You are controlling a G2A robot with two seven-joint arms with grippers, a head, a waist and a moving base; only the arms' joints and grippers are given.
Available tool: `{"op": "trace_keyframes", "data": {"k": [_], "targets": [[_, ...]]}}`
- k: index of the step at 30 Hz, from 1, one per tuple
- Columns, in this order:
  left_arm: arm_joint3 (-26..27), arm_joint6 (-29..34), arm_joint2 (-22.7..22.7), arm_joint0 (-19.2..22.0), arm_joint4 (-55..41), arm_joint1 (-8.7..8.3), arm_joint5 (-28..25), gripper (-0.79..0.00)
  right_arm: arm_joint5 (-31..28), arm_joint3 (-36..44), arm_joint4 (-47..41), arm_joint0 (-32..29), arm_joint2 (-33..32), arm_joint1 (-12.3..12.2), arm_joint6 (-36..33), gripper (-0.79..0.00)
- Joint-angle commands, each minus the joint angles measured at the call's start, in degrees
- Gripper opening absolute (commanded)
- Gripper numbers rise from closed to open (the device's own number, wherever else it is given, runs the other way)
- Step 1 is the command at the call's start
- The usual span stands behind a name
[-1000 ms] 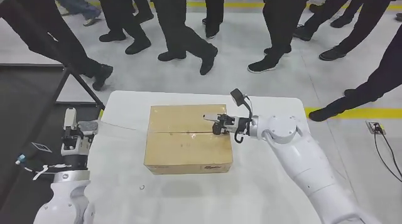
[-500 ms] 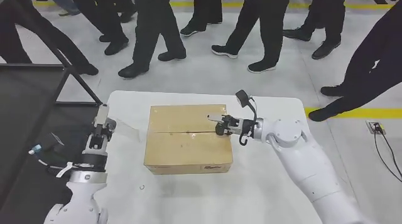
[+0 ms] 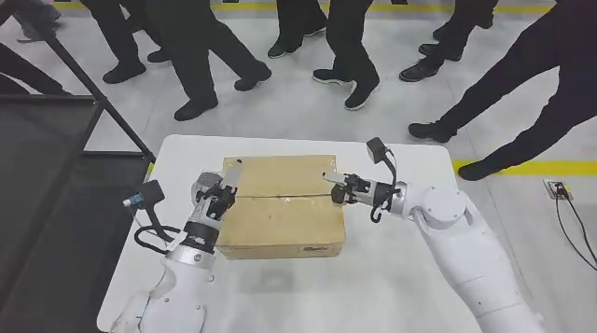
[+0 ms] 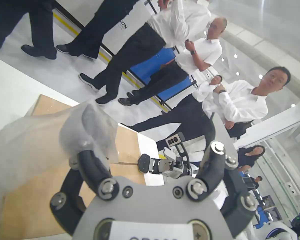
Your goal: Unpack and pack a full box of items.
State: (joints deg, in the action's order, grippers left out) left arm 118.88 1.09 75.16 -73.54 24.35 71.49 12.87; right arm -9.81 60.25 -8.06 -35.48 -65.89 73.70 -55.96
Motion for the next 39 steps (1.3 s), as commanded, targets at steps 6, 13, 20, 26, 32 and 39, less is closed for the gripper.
{"op": "trace_keyframes", "data": {"k": [6,13,20,26,32,39], "targets": [[-1.4,1.5,-4.4,2.6,3.7,0.58,1.4,0.000,0.7,2.7,0.4,-2.2,-1.7,-0.8,0.4,0.000],[-3.1,3.3,-8.2,5.6,6.9,1.29,2.9,0.000,0.6,3.8,0.0,-4.0,-3.2,-1.5,0.4,0.000],[-6.3,5.2,-11.9,9.4,9.3,2.19,5.0,0.000,0.4,4.4,-0.4,-5.4,-4.4,-2.1,0.3,0.000],[-7.2,4.8,-12.9,10.2,9.7,2.80,5.7,0.000,0.3,4.2,-0.9,-5.7,-4.5,-2.3,0.2,0.000],[-7.6,4.7,-11.5,10.1,9.4,3.08,5.7,0.000,-0.9,4.1,-1.4,-5.1,-4.2,-2.4,0.0,0.000],[-6.8,4.9,-9.5,9.4,9.1,3.23,4.7,0.000,-1.3,3.0,-1.6,-3.5,-2.7,-2.2,-0.3,0.000]]}}
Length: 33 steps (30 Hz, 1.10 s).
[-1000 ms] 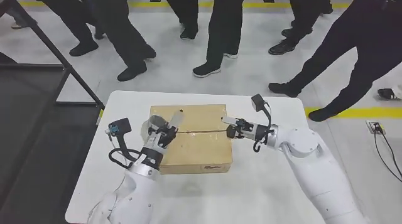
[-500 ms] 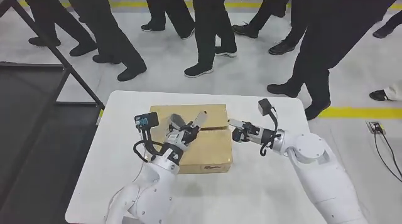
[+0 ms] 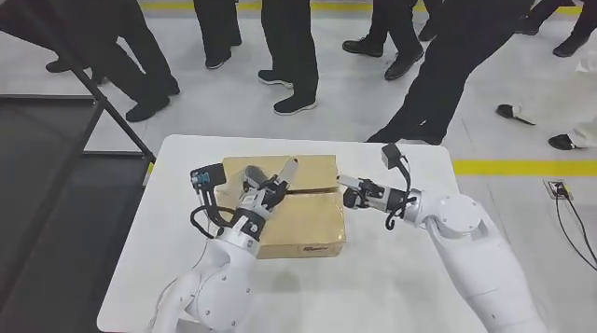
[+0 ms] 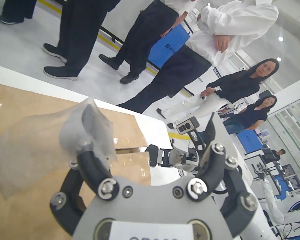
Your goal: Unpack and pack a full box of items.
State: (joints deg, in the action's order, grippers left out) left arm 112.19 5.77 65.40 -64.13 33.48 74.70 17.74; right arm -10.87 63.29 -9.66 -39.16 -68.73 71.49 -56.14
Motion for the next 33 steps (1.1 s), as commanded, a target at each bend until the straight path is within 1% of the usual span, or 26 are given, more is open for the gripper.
{"op": "trace_keyframes", "data": {"k": [1,4,6,12,17,19,22,26,33], "targets": [[-0.2,0.5,0.4,0.1,0.1,0.02,-0.4,0.000,-1.0,0.1,0.1,0.4,0.4,0.0,-0.4,0.000],[-0.8,1.1,0.8,0.3,0.3,0.09,-1.1,0.000,-2.6,0.9,0.5,0.7,1.1,0.1,-1.3,0.000],[-0.9,1.3,1.0,0.2,0.4,0.14,-1.4,0.000,-2.7,1.2,-0.1,1.1,1.4,0.1,-1.5,0.000],[-0.9,2.0,1.8,-0.2,0.1,0.27,-2.7,0.000,-4.7,3.4,-0.9,0.9,0.9,0.2,3.1,0.000],[-0.5,2.9,2.2,-0.5,0.1,0.38,-3.1,0.000,-3.1,5.4,4.1,0.5,0.8,-0.1,7.2,0.000],[0.2,3.0,2.5,-0.8,0.1,0.40,-3.4,0.000,-3.3,6.4,4.5,-0.2,0.7,-0.2,8.2,0.000],[2.1,3.1,3.5,-1.7,0.1,0.35,-4.1,0.000,-2.8,7.2,4.9,-0.9,0.2,-0.5,7.5,0.000],[6.5,3.8,5.4,-3.5,-1.3,0.22,-5.2,0.000,-3.3,7.9,4.4,-1.5,-0.7,-0.8,7.6,0.000],[15.2,7.3,10.2,-5.3,-6.1,-0.02,-5.4,0.000,-10.9,8.9,4.3,-2.7,-1.3,-0.8,11.5,0.000]]}}
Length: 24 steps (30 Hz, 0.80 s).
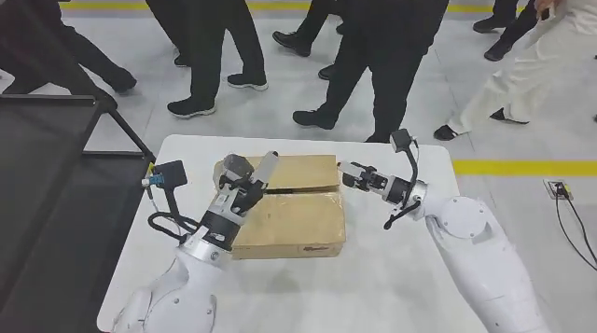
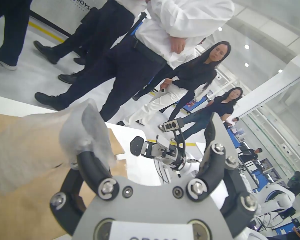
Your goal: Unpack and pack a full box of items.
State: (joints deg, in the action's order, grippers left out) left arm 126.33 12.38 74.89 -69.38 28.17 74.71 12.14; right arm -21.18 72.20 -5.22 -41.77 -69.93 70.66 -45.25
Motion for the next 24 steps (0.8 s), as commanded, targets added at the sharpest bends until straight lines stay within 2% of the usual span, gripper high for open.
{"op": "trace_keyframes", "data": {"k": [1,3,10,13,16,19,24], "targets": [[2.0,1.7,1.5,-0.2,-1.6,-0.08,0.6,0.000,-0.5,-0.1,0.0,-0.1,-0.2,0.0,1.2,0.000],[3.7,4.3,3.2,-0.8,-2.7,-0.27,1.1,0.000,-0.5,-0.1,0.0,-0.1,-0.2,0.0,1.2,0.000],[3.7,4.3,3.2,-0.8,-2.7,-0.27,1.1,0.000,-0.5,-0.1,0.0,-0.1,-0.2,0.0,1.2,0.000],[3.7,4.3,3.2,-0.8,-2.7,-0.27,1.1,0.000,-2.4,1.1,0.1,-1.0,0.0,-0.1,1.0,0.000],[2.4,3.4,3.6,-1.5,-6.2,-0.09,1.2,0.000,-5.0,2.1,6.2,-0.1,1.1,-0.3,-0.3,0.000],[1.4,2.2,3.8,-0.4,-9.5,0.18,1.6,0.000,-7.2,2.9,11.4,0.7,3.1,-0.2,-0.3,0.000],[0.3,0.5,3.5,1.8,-16.9,0.75,2.1,0.000,-10.4,4.8,22.6,1.1,6.3,0.0,4.2,0.000]]}}
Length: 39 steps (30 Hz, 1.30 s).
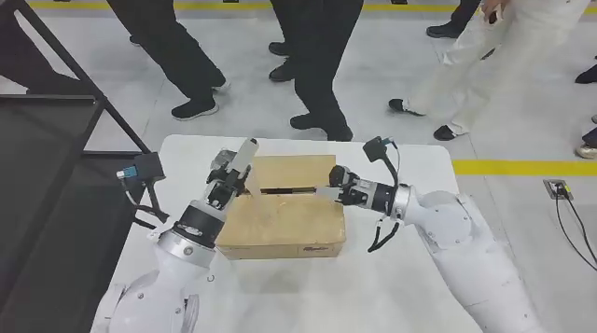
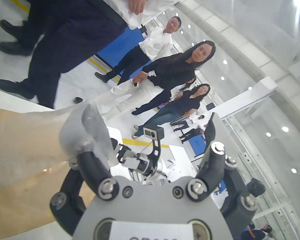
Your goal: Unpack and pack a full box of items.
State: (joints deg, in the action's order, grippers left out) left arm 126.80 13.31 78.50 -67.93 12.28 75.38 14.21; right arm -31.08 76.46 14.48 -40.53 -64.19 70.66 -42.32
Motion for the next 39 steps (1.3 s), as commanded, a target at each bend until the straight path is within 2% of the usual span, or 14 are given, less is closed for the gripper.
{"op": "trace_keyframes", "data": {"k": [1,4,11,17,23,28,29,30,33,34,39], "targets": [[-0.4,-0.7,-0.4,0.7,-1.8,0.17,0.1,0.000,-0.9,1.3,5.6,-0.5,1.2,0.1,2.8,0.000],[-0.9,-2.1,-1.4,1.6,-4.0,0.47,0.2,0.000,-1.3,3.1,9.2,-1.8,1.5,0.1,7.1,0.000],[-1.4,-6.2,-3.6,3.1,-10.4,1.33,-0.7,0.000,-1.2,3.4,9.4,-2.1,1.7,0.1,7.4,0.000],[-1.7,-9.1,-5.7,4.5,-13.7,1.99,-1.4,0.000,-3.3,7.8,18.1,-4.1,3.4,0.1,11.9,0.000],[-1.9,-10.7,-7.4,5.5,-14.4,2.45,-1.1,0.000,-1.4,12.3,26.8,-7.3,3.8,0.1,19.7,0.000],[-1.9,-11.3,-8.4,5.7,-14.1,2.72,-0.9,0.000,1.7,14.8,32.2,-9.1,4.1,0.2,23.2,0.000],[-1.9,-11.4,-8.6,5.7,-14.0,2.76,-0.9,0.000,2.1,15.0,32.7,-9.3,4.3,0.2,23.6,-0.092],[-1.8,-11.4,-8.7,5.7,-14.0,2.80,-0.8,0.000,2.2,15.0,33.0,-9.4,4.4,0.3,23.8,-0.406],[-1.6,-11.7,-8.7,5.6,-14.0,2.92,-0.8,0.000,2.4,14.7,33.2,-9.3,4.3,0.4,24.3,-0.659],[-1.5,-11.8,-8.6,5.5,-13.9,2.94,-0.9,0.000,2.5,14.5,33.3,-9.2,4.3,0.4,24.5,-0.785],[-1.3,-12.4,-7.6,5.0,-14.0,3.03,-0.9,0.000,2.0,14.7,33.6,-9.6,3.8,0.4,25.6,-0.785]]}}
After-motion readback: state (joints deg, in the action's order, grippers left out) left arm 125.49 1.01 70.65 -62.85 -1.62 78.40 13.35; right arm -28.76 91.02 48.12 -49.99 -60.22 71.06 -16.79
